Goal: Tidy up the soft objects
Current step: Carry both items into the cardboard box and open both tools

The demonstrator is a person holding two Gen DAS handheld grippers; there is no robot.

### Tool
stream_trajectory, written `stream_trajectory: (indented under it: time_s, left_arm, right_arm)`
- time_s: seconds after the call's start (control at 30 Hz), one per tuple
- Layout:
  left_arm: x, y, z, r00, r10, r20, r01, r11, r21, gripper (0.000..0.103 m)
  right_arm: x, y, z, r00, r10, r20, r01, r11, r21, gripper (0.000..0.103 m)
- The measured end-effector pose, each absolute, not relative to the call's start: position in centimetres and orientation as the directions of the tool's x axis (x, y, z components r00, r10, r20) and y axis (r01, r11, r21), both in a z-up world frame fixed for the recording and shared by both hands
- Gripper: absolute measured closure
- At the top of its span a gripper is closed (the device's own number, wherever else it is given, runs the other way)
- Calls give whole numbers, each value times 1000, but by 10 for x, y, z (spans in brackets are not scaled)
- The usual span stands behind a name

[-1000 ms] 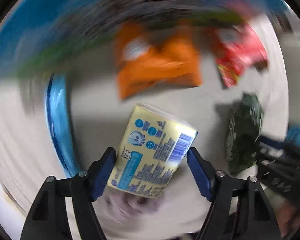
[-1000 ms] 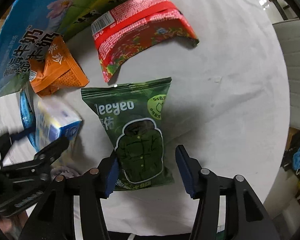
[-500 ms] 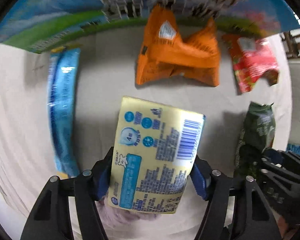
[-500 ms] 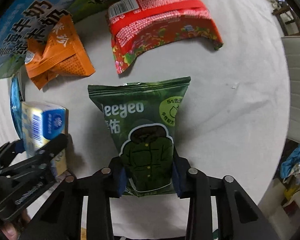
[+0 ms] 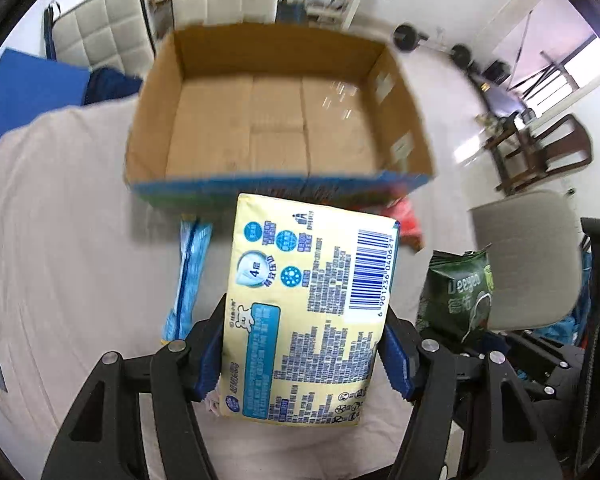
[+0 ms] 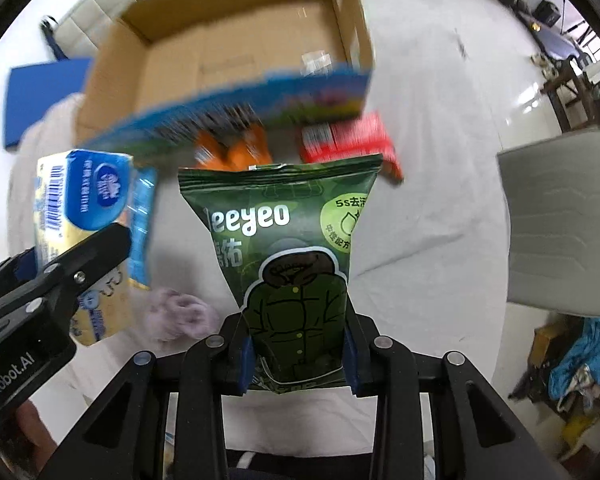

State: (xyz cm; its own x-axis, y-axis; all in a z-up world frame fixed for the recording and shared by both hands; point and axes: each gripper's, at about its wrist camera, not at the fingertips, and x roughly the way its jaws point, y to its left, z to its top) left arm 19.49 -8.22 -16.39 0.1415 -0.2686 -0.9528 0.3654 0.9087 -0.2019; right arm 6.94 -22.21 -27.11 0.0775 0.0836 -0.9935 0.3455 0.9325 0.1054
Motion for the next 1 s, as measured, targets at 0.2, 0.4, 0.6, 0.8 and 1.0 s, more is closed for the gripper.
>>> stream_trajectory:
  time_s: [0.2,0.4,0.6,0.8,1.0]
  left_arm:
    - [241,-86,-134,208,-346,-915,378,891,-251,40]
    - [303,-98,-130,213,-385,-898,337,891,-302,40]
    - [365,-109,-171,95,-410,-907,263,889,-374,40]
    - [425,-130,-232,-4,-392,-920,202,901,-385,40]
    - [465,-155,-287,-78,-378,-923,183,904,-386,40]
  right_arm:
    - [93,-226,-189,211,96,-973,316,935,161,67]
    - [131,-244,-158,299,98,-949,278,943,185,67]
    - [218,-259,-147,287,81,-955,272,949,162,67]
    - [288,-279,-196,221,68,-973,280,951,130,67]
    - [354,-295,-254,139,63,-988,277,956,100,67]
